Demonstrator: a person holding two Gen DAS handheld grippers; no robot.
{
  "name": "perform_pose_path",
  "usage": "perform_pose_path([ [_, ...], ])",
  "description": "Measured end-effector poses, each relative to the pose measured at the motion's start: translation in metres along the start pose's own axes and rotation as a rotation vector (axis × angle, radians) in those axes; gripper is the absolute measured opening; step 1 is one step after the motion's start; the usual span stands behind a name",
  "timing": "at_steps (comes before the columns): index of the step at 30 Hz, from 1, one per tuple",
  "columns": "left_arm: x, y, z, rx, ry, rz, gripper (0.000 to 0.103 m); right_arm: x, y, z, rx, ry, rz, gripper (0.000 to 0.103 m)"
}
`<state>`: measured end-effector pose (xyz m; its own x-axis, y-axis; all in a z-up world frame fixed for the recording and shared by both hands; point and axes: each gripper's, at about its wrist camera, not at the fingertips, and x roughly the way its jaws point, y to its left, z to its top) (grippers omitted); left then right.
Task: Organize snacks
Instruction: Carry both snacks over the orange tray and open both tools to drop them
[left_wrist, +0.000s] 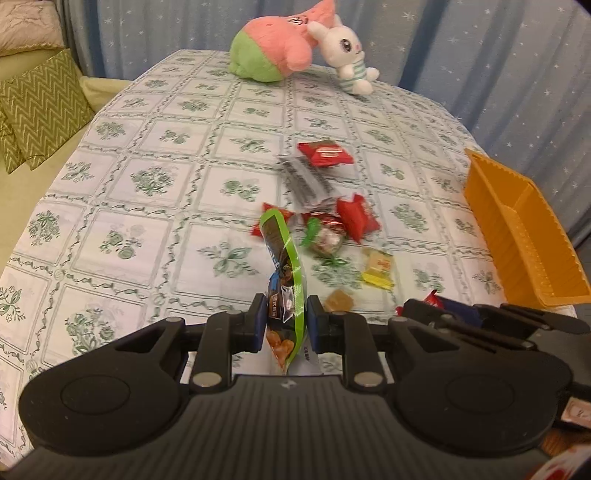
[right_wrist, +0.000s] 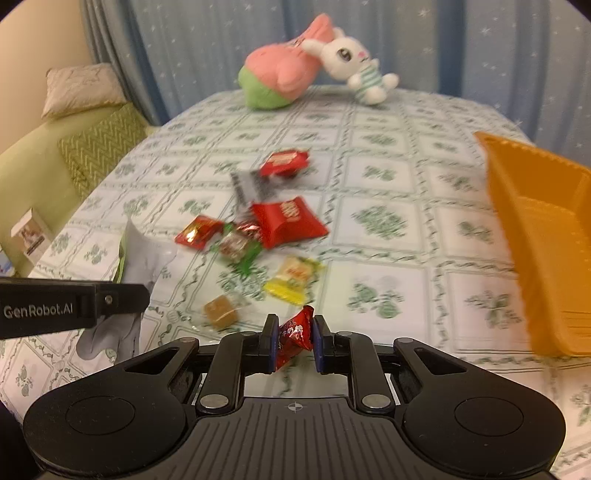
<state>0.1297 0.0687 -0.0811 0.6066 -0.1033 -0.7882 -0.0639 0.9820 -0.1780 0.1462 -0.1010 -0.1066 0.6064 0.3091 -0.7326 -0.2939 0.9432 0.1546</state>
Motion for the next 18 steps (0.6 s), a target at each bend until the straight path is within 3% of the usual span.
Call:
perform_pose_path([
  [6, -0.015, -0.042, 0.009, 0.064, -0.028, -0.064, 0.02, -0.047, -0.037, 0.008, 0.051, -0.093, -0.073, 0.019],
  [13, -0.021, -0.121, 0.025, 0.164, -0.059, -0.18, 0.02, -0.105, -0.117, 0.017, 0.181, -0.195, -0.223, 0.019],
  [18, -0.017, -0.178, 0.032, 0.225, -0.061, -0.248, 0.02, -0.128, -0.171, 0.016, 0.269, -0.233, -0.283, 0.019],
])
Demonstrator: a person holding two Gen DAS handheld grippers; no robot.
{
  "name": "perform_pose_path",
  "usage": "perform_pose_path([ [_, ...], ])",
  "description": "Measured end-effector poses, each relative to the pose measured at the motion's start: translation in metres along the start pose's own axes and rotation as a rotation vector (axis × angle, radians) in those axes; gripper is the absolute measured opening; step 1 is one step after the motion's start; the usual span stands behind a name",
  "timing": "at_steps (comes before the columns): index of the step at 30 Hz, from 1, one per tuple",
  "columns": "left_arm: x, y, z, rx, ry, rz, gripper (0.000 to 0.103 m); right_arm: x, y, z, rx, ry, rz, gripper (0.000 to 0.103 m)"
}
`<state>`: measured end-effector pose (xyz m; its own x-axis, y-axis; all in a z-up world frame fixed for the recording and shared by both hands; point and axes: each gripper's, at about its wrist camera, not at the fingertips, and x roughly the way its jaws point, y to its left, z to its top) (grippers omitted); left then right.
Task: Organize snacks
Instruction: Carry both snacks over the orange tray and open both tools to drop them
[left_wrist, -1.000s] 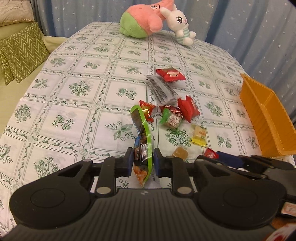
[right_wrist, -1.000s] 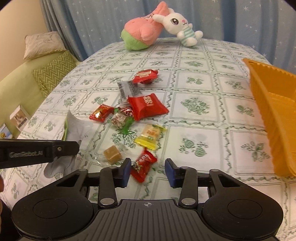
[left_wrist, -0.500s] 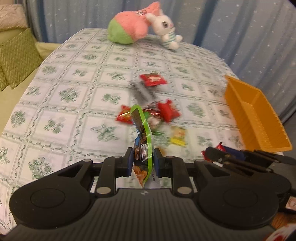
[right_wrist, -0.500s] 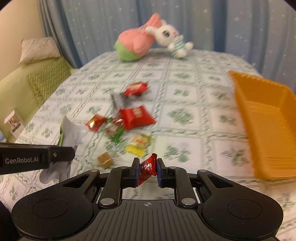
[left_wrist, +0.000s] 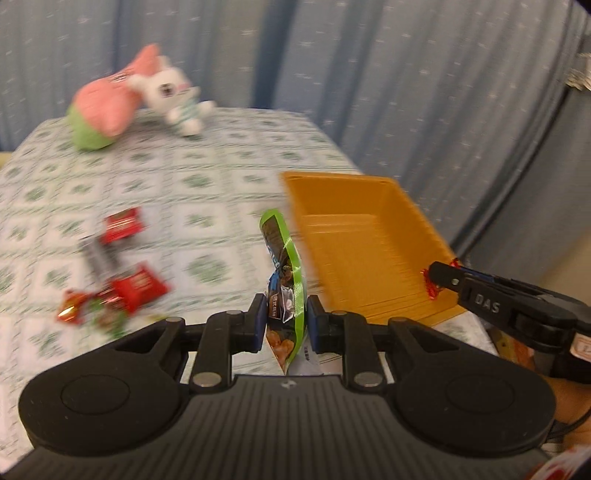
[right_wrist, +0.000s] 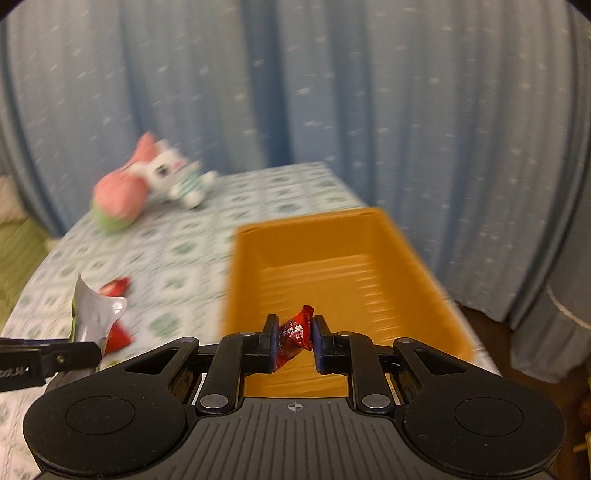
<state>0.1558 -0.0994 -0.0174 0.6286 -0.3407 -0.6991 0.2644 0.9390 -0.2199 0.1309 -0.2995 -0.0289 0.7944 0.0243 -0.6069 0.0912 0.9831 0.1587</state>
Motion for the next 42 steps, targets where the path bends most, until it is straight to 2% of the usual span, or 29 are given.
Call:
perform_pose_path([
  [7, 0.03, -0.052, 0.014, 0.061, 0.018, -0.046, 0.02, 0.007, -0.046, 0.008, 0.118, -0.018, -0.022, 0.019],
  [16, 0.062, -0.071, 0.023, 0.094, 0.038, -0.059, 0.02, 0.015, -0.07, 0.003, 0.214, 0.003, -0.007, 0.019],
  [20, 0.071, -0.071, 0.024, 0.092, 0.024, -0.045, 0.026, 0.018, -0.074, 0.004, 0.226, 0.007, -0.013, 0.019],
  [27, 0.059, -0.051, 0.016, 0.055, 0.027, -0.016, 0.026, 0.02, -0.074, 0.004, 0.22, 0.014, -0.009, 0.019],
  [34, 0.038, -0.035, 0.005, 0.024, 0.014, 0.002, 0.028, 0.028, -0.064, 0.011, 0.201, 0.019, 0.062, 0.02],
  [36, 0.031, -0.031, 0.002, 0.019, 0.005, 0.012, 0.032, 0.03, -0.063, 0.014, 0.207, 0.024, 0.072, 0.037],
  [37, 0.027, -0.029, 0.001, 0.018, 0.001, 0.017, 0.033, 0.028, -0.063, 0.014, 0.211, 0.012, 0.068, 0.063],
  [38, 0.024, -0.027, 0.0, 0.019, -0.003, 0.023, 0.033, 0.024, -0.063, 0.015, 0.213, -0.005, 0.061, 0.071],
  [42, 0.011, -0.018, -0.006, 0.024, -0.009, 0.057, 0.035, 0.011, -0.064, 0.016, 0.208, -0.011, 0.05, 0.071],
])
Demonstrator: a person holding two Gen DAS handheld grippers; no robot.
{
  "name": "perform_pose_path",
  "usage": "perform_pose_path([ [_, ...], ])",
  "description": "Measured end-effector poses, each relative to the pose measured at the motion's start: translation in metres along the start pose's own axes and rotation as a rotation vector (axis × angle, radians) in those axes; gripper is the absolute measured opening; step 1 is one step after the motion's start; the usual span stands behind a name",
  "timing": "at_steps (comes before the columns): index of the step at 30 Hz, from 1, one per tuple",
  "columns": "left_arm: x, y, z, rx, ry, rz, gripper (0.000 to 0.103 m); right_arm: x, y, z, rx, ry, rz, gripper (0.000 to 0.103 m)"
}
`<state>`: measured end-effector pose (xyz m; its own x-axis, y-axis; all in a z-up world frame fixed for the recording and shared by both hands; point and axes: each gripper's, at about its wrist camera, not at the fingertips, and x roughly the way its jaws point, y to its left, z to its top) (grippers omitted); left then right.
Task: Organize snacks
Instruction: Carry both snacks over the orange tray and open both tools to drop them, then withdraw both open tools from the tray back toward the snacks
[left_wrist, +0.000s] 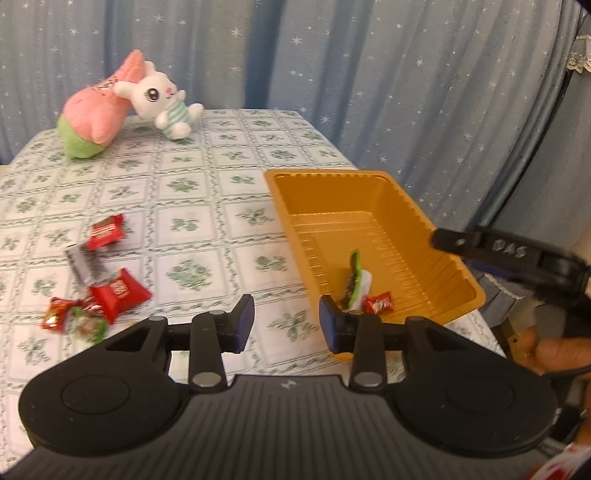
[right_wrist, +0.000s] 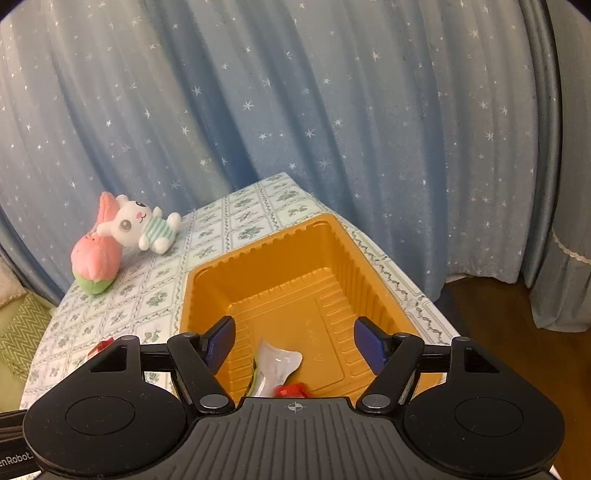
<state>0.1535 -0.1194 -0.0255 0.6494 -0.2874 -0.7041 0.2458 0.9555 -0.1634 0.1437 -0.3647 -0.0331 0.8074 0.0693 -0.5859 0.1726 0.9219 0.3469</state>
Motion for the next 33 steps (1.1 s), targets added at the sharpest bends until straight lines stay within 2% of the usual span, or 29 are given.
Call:
perform_pose_path([
  [4, -0.016, 0.014, -0.009, -0.015, -0.007, 0.023, 0.042, -0.019, 0.002, -0.004, -0.009, -0.006, -0.02, 0.071],
  [7, -0.029, 0.025, -0.016, -0.023, -0.01, 0.042, 0.044, -0.034, 0.008, -0.012, -0.016, 0.003, -0.022, 0.071],
  [15, -0.069, 0.057, -0.039, -0.066, -0.025, 0.086, 0.048, -0.063, 0.041, -0.04, -0.083, 0.046, 0.025, 0.071],
  [26, -0.115, 0.102, -0.074, -0.136, -0.031, 0.188, 0.052, -0.075, 0.091, -0.067, -0.174, 0.088, 0.109, 0.071],
  [33, -0.127, 0.117, -0.08, -0.165, -0.04, 0.204, 0.055, -0.078, 0.113, -0.076, -0.213, 0.099, 0.14, 0.071],
])
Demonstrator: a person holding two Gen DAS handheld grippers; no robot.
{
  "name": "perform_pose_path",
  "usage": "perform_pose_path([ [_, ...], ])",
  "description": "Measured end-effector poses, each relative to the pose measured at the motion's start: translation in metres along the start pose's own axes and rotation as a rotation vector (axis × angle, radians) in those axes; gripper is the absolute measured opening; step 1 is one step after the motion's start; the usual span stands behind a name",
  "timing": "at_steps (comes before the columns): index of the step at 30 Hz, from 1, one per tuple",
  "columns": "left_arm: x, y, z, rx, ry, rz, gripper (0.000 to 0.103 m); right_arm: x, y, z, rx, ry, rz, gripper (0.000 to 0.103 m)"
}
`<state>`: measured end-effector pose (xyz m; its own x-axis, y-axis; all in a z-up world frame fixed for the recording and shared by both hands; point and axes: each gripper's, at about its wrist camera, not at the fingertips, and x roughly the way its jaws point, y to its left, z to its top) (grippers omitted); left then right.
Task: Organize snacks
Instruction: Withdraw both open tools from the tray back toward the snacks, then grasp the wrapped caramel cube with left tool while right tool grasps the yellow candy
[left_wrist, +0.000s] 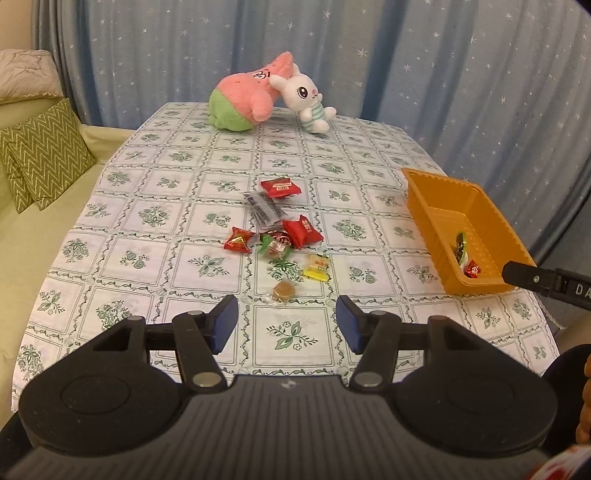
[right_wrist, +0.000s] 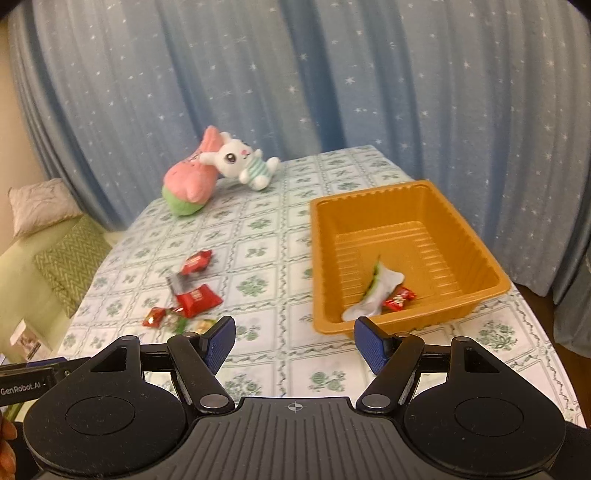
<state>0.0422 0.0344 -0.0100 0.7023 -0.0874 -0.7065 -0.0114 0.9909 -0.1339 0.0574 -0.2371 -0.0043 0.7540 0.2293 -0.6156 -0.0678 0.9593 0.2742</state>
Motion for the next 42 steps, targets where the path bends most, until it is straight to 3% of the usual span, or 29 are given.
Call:
perform_pose_path([
  [11, 0.01, 0.004, -0.002, 0.023, 0.018, -0.001, 0.061, 0.006, 0.015, -0.008, -0.035, 0.027, 0.012, 0.071],
  [21, 0.055, 0.012, 0.004, 0.124, 0.083, -0.055, 0.059, 0.042, 0.023, -0.019, -0.067, 0.087, 0.014, 0.071],
  [33, 0.127, 0.009, 0.01, 0.23, 0.15, -0.136, 0.049, 0.096, 0.021, -0.024, -0.066, 0.146, 0.004, 0.071],
  [42, 0.167, 0.011, 0.011, 0.298, 0.177, -0.141, 0.029, 0.121, 0.02, -0.027, -0.054, 0.174, 0.002, 0.071],
])
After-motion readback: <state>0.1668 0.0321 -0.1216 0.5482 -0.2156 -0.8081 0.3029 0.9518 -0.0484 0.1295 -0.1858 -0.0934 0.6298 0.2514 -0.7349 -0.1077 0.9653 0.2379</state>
